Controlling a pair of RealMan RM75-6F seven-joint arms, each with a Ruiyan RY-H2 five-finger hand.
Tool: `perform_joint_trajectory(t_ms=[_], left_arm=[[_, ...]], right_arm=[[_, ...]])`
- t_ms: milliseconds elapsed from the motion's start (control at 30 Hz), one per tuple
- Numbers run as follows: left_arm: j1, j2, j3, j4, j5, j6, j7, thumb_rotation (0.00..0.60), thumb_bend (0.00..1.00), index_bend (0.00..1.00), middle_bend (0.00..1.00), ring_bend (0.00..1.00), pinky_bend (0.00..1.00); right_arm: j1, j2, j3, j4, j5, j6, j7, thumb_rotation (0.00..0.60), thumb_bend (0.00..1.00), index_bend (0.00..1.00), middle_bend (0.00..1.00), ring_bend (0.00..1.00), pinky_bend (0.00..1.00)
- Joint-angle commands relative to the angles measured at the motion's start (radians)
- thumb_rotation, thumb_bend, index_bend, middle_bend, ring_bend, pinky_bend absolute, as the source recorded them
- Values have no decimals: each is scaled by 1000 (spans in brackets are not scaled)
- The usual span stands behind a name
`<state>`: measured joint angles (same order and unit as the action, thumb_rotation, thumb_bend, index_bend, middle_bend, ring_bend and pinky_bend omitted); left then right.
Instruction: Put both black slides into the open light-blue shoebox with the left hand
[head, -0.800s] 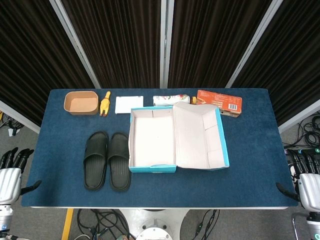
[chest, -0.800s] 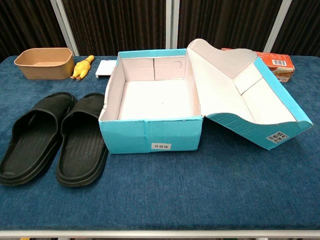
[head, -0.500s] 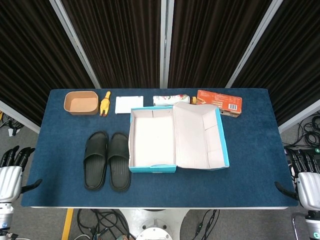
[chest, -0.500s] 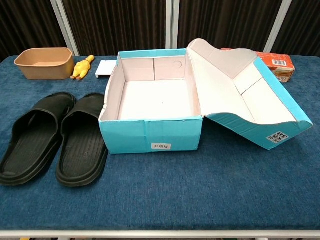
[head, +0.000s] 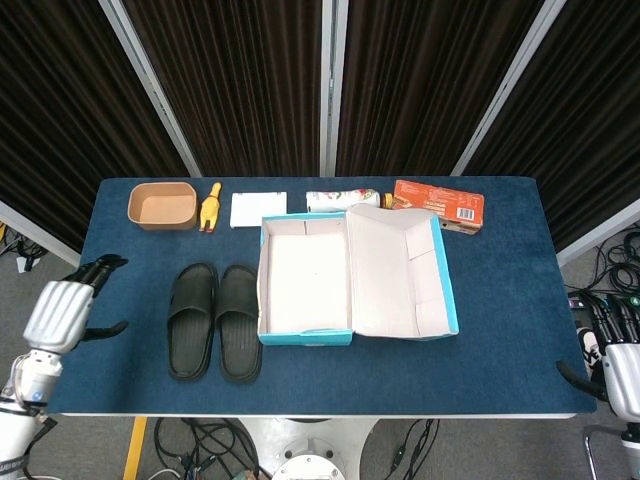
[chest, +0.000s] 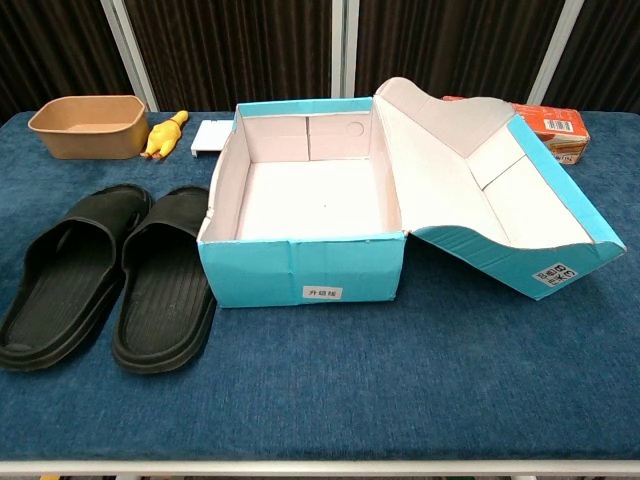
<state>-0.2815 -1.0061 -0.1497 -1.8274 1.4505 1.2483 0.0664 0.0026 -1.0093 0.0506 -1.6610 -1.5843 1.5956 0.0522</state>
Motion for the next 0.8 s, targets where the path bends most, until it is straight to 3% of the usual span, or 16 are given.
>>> perform_joint_trajectory(t_ms=[33, 200, 400, 600, 800], left_arm=[[-142, 0, -68, -40, -97, -170, -9, 600, 0, 221, 223, 545, 701], [-299, -104, -108, 0, -277, -352, 66, 600, 0, 227, 234, 684, 790], [-462, -232, -88, 72, -548, -471, 238, 600, 0, 162, 181, 689, 935], [-586, -329, -37, 143, -785, -509, 343, 600, 0, 127, 120, 688, 952], [-637, -381, 11, 178, -884, -458, 401, 600, 0, 112, 98, 687, 952]], right_arm=[[2, 7, -1, -5, -13, 4, -3, 600, 61, 0, 111, 0, 64], [0, 20, -2, -6, -14, 7, 2, 600, 61, 0, 112, 0, 64], [-6, 23, -4, 0, -4, 6, 13, 600, 61, 0, 112, 0, 64], [-5, 25, -5, 8, 11, -8, 22, 600, 62, 0, 112, 0, 64], [-4, 26, -5, 13, 20, -19, 30, 600, 63, 0, 112, 0, 64]])
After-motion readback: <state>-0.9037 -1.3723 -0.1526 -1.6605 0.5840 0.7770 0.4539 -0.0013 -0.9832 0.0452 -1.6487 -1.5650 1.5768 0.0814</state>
